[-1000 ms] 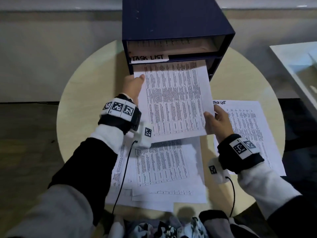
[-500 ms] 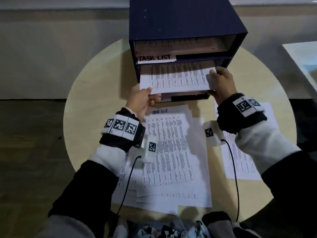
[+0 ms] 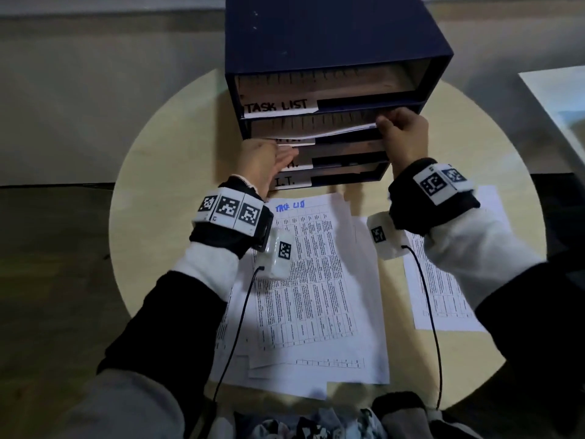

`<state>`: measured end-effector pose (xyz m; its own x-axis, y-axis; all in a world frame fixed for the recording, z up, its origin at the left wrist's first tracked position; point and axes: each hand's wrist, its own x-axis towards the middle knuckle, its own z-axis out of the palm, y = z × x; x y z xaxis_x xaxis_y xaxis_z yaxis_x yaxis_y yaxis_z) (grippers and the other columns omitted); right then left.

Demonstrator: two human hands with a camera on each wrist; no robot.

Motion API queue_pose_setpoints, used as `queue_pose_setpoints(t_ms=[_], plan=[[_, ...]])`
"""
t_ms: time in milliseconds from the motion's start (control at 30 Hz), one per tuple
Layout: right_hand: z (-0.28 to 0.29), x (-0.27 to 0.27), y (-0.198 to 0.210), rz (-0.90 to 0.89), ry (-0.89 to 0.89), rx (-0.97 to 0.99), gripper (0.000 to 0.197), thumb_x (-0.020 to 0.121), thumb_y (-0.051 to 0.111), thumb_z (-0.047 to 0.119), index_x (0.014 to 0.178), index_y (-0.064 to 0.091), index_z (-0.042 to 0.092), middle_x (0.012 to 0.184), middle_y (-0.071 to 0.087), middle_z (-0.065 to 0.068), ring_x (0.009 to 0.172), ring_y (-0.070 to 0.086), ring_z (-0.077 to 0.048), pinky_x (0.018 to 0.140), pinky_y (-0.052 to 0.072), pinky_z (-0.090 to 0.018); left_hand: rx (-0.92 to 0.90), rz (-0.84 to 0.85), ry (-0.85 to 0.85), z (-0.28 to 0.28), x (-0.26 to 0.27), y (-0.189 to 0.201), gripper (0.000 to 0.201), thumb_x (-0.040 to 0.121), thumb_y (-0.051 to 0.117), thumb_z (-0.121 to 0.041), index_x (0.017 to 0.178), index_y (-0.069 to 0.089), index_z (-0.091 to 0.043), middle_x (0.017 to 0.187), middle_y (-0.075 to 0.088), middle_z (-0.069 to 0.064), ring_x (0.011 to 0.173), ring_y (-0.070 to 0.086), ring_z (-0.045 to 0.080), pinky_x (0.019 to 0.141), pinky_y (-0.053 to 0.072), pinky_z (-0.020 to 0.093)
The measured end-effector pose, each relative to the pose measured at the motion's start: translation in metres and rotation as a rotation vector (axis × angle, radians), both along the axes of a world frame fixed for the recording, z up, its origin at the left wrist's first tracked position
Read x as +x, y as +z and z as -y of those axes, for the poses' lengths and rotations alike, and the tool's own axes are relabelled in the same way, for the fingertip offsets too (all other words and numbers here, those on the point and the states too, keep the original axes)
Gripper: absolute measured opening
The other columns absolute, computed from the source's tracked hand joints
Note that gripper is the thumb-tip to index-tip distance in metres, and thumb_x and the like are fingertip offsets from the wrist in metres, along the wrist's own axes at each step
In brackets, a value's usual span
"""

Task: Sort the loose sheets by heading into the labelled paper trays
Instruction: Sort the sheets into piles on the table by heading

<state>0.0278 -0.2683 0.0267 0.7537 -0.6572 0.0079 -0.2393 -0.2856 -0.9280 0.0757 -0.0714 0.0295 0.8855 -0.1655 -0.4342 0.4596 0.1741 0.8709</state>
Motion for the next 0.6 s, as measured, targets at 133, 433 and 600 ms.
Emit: queue_pose_setpoints(t_ms=[133, 433, 600], plan=[[-0.014, -0.019, -0.010, 0.003, 0.055, -0.360, 0.029, 0.079, 0.050, 0.022, 0.093, 0.067, 0.004, 0.107, 0.052, -0.016, 0.108, 0.049, -0.033, 0.087, 0.041, -0.036, 0.175, 0.002, -0.071, 0.006, 0.009, 0.001, 0.020, 0.096, 0.036, 0.004, 0.113, 0.046, 0.004, 0.083, 0.061, 0.015, 0.067, 0.065, 0.017, 0.054, 0.055, 0.017], [-0.016, 0.013, -0.004, -0.366, 0.247, -0.592, 0.040, 0.092, 0.047, 0.030, 0.124, 0.053, 0.007, 0.129, 0.049, -0.020, 0.126, 0.035, -0.033, 0.101, 0.033, -0.043, 0.415, 0.020, -0.253, 0.015, 0.025, 0.011, 0.038, 0.095, 0.033, -0.004, 0.128, 0.033, 0.015, 0.066, 0.064, 0.011, 0.038, 0.061, 0.009, 0.038, 0.048, 0.017], [-0.014, 0.016, -0.002, -0.447, 0.299, -0.587, 0.042, 0.091, 0.049, 0.027, 0.128, 0.050, 0.008, 0.133, 0.044, -0.020, 0.128, 0.032, -0.034, 0.102, 0.030, -0.042, 0.423, 0.027, -0.213, 0.018, 0.024, 0.009, 0.033, 0.095, 0.032, -0.005, 0.124, 0.035, 0.010, 0.044, 0.063, 0.001, 0.036, 0.059, 0.007, 0.035, 0.044, 0.015]])
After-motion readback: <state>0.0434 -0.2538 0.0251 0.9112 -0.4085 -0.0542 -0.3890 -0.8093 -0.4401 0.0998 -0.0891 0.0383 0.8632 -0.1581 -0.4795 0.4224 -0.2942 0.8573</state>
